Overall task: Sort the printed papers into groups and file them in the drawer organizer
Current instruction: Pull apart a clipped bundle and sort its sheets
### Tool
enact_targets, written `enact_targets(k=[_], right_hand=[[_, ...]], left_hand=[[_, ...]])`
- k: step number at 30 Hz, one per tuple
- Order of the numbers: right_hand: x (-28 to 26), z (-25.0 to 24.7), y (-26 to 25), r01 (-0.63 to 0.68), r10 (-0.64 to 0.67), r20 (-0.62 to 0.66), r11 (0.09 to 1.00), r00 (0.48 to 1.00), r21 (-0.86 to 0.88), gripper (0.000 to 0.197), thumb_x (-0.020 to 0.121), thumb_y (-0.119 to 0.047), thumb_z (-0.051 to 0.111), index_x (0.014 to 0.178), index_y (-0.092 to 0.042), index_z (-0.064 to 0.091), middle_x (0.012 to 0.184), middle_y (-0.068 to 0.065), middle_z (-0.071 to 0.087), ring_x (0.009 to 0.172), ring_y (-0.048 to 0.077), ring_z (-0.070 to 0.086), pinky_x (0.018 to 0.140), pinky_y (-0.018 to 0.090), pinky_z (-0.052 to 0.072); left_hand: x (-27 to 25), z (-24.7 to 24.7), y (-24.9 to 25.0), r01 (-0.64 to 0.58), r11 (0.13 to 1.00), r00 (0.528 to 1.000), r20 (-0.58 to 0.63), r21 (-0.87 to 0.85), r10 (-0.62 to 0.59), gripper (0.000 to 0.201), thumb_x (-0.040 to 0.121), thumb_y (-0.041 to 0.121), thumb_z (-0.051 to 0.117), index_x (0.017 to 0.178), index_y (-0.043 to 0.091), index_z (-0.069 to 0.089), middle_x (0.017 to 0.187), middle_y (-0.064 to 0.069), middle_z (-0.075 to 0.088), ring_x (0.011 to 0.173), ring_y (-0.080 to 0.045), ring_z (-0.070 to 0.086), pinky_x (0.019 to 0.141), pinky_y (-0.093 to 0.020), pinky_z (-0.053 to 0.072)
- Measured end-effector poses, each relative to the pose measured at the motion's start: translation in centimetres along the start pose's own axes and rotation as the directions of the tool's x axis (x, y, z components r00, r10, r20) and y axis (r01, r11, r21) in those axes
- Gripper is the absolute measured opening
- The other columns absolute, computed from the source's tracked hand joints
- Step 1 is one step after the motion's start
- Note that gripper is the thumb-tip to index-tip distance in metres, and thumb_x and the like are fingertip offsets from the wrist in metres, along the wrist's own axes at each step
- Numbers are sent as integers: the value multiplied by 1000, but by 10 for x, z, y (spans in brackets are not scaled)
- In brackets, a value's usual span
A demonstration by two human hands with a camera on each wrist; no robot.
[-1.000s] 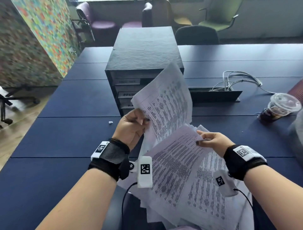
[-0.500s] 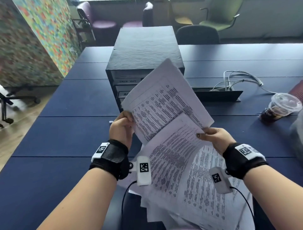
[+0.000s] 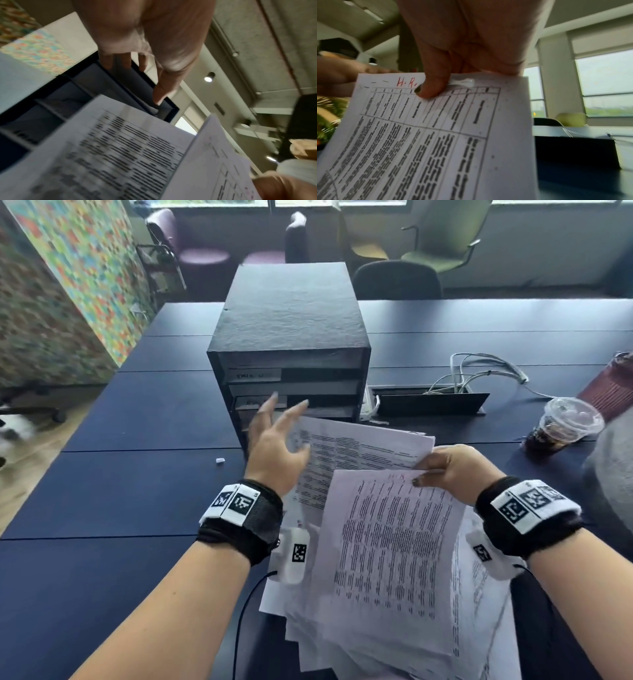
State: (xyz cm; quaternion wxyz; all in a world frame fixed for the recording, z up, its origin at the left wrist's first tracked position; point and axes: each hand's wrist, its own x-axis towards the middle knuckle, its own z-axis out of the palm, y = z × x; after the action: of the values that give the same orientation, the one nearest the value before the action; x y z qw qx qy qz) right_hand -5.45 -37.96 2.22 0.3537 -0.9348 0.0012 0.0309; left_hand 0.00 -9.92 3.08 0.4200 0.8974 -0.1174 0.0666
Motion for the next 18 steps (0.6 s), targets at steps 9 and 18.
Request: enact_targets(k=[9,18], right_hand=[[-6,-5,-21,167,-163,53,983,985,-78,19,68,-8,80,85,-16,76,82,-25,61,76,-5,58,75,1,38],[-6,-14,-4,-51,69,-28,910,997,411,22,73,6,71,78,-15,69,72,-11,70,67,0,61,73,10,47]], left_hand=[[26,10,17,-110,940,927,375,324,-21,27,87,24,63,112,32,59,112,10,59,117,-19,47,99,-30,30],[42,-24,1,-1,980,973,227,-197,46,21,89,3,57,86,24,62,82,1,68,71,-15,57,69,-29,45]])
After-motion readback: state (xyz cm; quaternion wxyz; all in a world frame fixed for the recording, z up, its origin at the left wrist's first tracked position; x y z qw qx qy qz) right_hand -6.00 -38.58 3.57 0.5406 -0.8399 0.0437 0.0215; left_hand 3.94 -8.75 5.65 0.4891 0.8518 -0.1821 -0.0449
